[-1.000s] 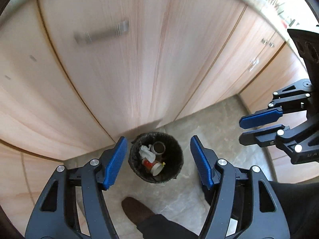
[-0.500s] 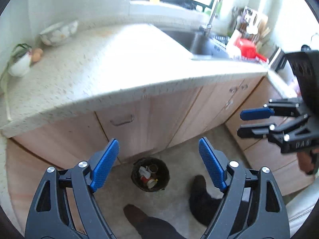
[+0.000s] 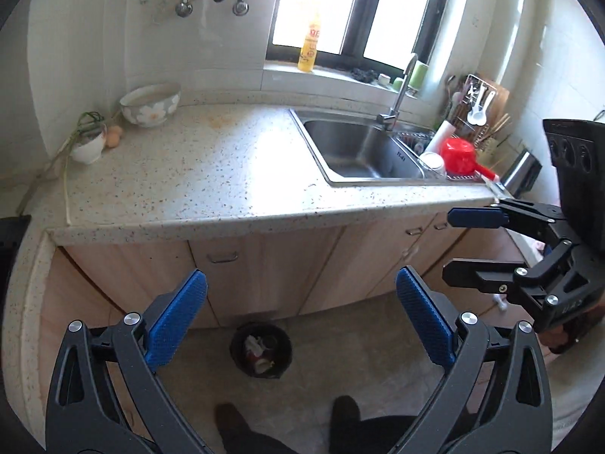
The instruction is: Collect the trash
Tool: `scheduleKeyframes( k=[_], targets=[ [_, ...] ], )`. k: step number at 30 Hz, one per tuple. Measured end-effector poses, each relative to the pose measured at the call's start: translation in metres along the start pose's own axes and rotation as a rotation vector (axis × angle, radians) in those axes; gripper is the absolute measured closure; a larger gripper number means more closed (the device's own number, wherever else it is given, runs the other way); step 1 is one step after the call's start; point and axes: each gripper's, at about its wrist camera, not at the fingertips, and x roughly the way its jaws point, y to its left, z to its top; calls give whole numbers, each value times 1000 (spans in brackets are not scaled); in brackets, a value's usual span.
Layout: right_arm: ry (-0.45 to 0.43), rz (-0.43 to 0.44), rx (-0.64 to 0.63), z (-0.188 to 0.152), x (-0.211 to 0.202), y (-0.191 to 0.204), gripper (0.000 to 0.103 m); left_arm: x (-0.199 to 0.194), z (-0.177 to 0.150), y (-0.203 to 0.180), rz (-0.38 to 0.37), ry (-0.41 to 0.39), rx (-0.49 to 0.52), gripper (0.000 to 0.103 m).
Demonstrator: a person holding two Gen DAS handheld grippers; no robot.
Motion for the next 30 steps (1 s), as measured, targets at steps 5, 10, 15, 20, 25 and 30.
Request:
scheduleKeyframes(
  k=[5, 10, 15, 20, 25, 30],
  targets=[
    [-17, -34, 42, -9, -23, 9, 23, -20, 4, -18, -7, -14, 5, 6],
    [-39, -91, 98, -22, -40, 21, 23, -27, -8, -20, -9, -1, 18, 6],
    [-46, -105, 108, -28, -45, 31, 23, -38, -18, -12, -5, 12, 21, 6],
    [-38, -89, 99, -35, -48, 42, 23, -45, -23, -6, -3, 15, 4, 6],
    [-42, -85, 87, -37, -50, 48, 23, -52, -29, -11, -5, 0, 8, 6],
    [-40, -74, 73, -38, -52, 53, 23, -57, -33, -16, -1, -7, 18, 6]
  ],
)
